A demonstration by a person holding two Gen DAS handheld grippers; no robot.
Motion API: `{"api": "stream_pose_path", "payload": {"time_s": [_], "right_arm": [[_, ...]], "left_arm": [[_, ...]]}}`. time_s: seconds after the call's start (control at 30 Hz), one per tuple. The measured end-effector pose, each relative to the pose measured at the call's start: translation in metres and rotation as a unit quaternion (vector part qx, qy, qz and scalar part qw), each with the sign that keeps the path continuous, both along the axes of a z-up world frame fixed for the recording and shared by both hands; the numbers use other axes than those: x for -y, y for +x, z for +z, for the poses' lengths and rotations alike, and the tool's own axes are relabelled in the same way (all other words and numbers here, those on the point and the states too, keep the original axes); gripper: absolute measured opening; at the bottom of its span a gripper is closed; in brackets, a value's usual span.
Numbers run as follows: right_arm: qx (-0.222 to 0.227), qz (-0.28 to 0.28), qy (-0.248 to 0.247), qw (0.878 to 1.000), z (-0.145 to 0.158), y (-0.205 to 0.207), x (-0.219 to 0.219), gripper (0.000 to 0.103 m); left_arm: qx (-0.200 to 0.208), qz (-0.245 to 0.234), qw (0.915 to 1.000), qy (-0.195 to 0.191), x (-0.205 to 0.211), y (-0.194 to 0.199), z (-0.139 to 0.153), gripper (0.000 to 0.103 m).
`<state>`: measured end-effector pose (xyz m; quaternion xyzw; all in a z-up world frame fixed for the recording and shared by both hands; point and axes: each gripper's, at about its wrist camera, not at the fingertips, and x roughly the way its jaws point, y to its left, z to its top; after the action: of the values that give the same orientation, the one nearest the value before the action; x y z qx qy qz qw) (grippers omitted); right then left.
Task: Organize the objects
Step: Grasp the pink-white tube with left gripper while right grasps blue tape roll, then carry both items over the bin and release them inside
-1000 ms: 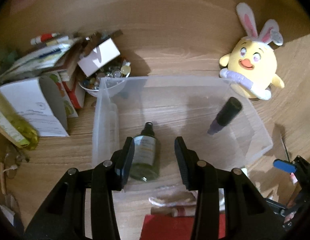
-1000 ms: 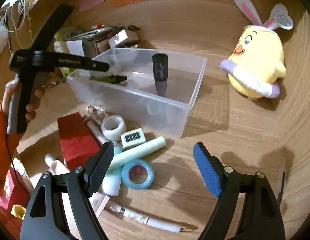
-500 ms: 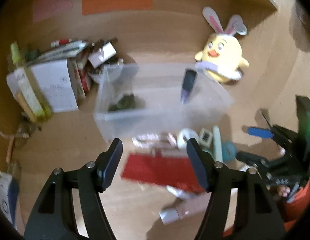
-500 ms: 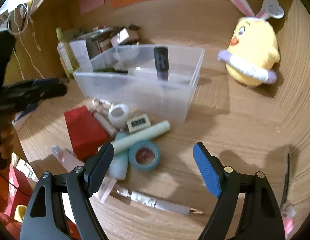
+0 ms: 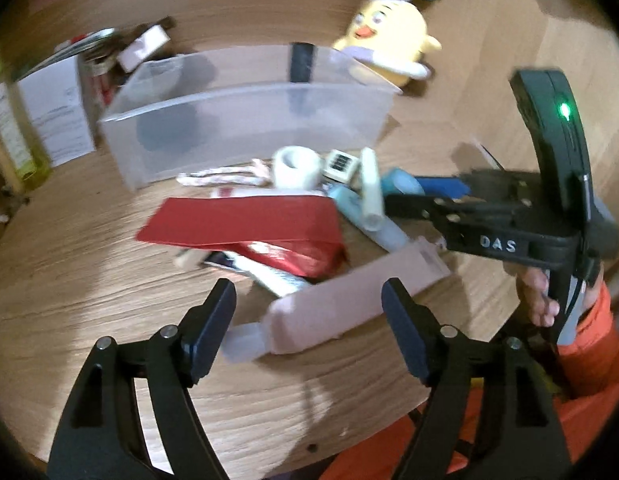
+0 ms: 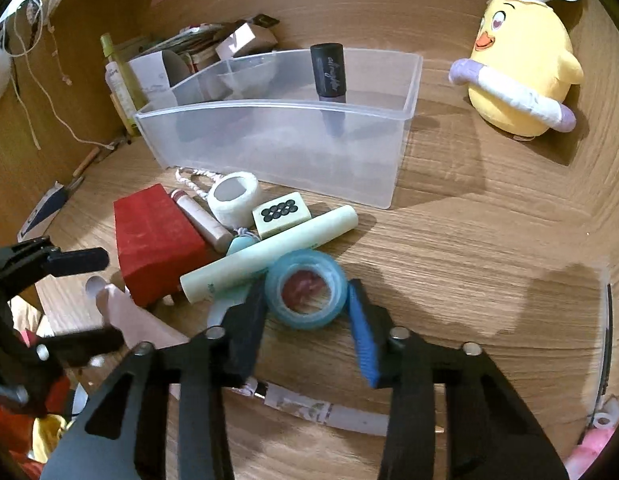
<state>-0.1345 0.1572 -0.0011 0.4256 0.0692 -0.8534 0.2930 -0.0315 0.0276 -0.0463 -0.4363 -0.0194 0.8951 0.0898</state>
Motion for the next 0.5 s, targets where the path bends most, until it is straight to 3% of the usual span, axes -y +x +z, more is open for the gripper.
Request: {"api": "stream_pose_path", "payload": {"time_s": [0.23, 0.43, 0.5], "right_arm": [[-0.009, -0.014, -0.009, 1.0, 0.004, 0.003, -0.007, 0.035], [-0.025, -0.02, -0.012, 0.999, 0.013, 0.012, -0.02, 0.035], [-0.031, -0.021, -0.011, 0.999, 0.015, 0.015, -0.024, 0.035]], "left_arm": [[0.014, -0.025, 0.9995, -0.013, -0.016, -0.005, -0.012, 0.08], [0.016, -0.017, 0.9997, -0.003, -0.006, 0.011, -0.018, 0.079], [0.011, -0.014, 0.9998, -0.006, -0.005, 0.018, -0.019, 0.071]]}}
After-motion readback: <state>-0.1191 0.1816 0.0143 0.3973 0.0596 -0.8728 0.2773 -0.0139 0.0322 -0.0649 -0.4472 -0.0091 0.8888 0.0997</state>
